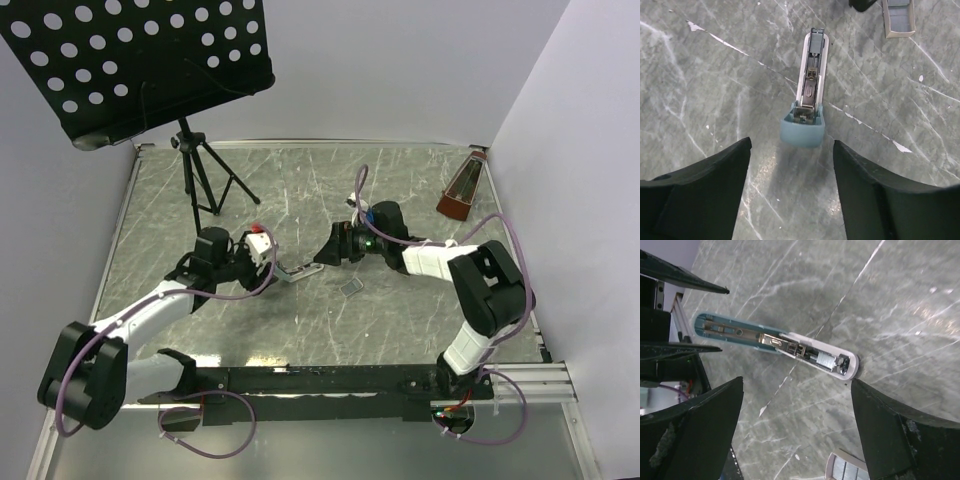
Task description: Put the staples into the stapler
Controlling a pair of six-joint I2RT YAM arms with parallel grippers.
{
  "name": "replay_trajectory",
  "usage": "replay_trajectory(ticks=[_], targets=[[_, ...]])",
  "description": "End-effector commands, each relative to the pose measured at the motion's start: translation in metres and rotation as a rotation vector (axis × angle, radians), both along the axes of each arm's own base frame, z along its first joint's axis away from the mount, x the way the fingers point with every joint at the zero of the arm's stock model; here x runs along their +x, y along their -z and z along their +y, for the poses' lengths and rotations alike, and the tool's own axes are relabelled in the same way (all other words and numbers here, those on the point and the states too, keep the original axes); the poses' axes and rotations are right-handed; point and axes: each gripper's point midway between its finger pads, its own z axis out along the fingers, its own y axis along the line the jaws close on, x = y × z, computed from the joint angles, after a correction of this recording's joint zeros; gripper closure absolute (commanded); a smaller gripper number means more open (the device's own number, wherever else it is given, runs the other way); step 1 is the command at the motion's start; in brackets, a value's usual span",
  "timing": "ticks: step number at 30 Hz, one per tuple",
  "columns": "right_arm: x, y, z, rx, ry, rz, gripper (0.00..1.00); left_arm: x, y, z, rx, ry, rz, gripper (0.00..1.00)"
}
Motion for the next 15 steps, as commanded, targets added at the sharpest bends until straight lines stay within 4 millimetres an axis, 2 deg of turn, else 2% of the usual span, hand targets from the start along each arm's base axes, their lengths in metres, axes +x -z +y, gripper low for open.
replay_trajectory(ticks=[1, 5, 15], targets=[[0.009, -0.021, 0.014, 0.073, -0.040, -0.029, 0.07, 0.015, -0.024, -0.019, -0.042, 0.081, -0.094, 0.32], [0.012, -0.009, 0.014, 0.060, -0.029, 0.020, 0.11, 0.021, -0.026, -0.026, -0.055, 0.103, -0.091, 0.37], [0.018, 0.011, 0.012, 0.012, 0.021, 0.106, 0.38, 0.017, -0.024, -0.034, -0.064, 0.138, -0.063, 0.42]])
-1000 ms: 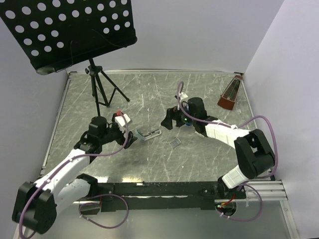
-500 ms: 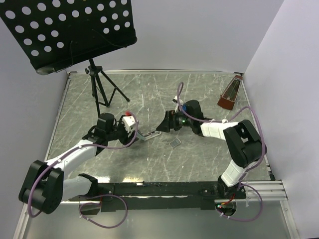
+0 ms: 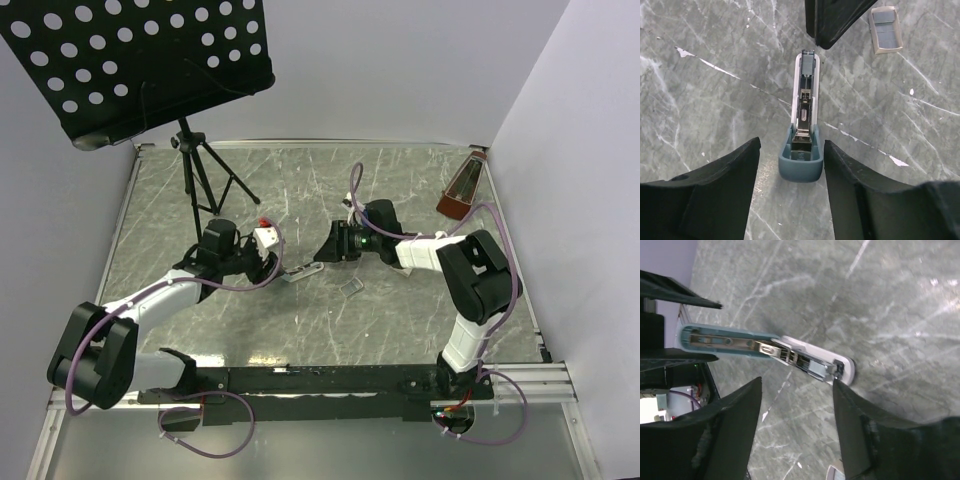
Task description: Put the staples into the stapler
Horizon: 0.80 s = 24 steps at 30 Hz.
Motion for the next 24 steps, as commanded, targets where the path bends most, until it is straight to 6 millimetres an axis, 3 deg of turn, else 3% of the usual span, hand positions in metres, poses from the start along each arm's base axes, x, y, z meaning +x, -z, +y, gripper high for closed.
replay_trajectory(ticks=[1, 9, 13, 17, 24], targets=[[0.013, -0.006, 0.003, -0.005, 0.027, -0.008, 0.39, 0.005, -0.023, -0.014, -0.041, 0.066, -0.070, 0.43], [0.015, 0.004, 0.004, -0.015, 0.032, 0.025, 0.45, 0.002, -0.019, -0.017, -0.031, 0.079, -0.045, 0.53], [0.016, 0.006, 0.006, -0.010, 0.032, 0.031, 0.49, 0.000, -0.020, -0.017, -0.029, 0.079, -0.045, 0.51], [0.016, 0.007, 0.006, -0.011, 0.032, 0.034, 0.53, -0.002, -0.017, -0.014, -0.005, 0.073, -0.035, 0.39], [0.016, 0.006, 0.006, -0.008, 0.029, 0.032, 0.54, -0.002, -0.011, -0.002, 0.050, 0.044, -0.051, 0.39]])
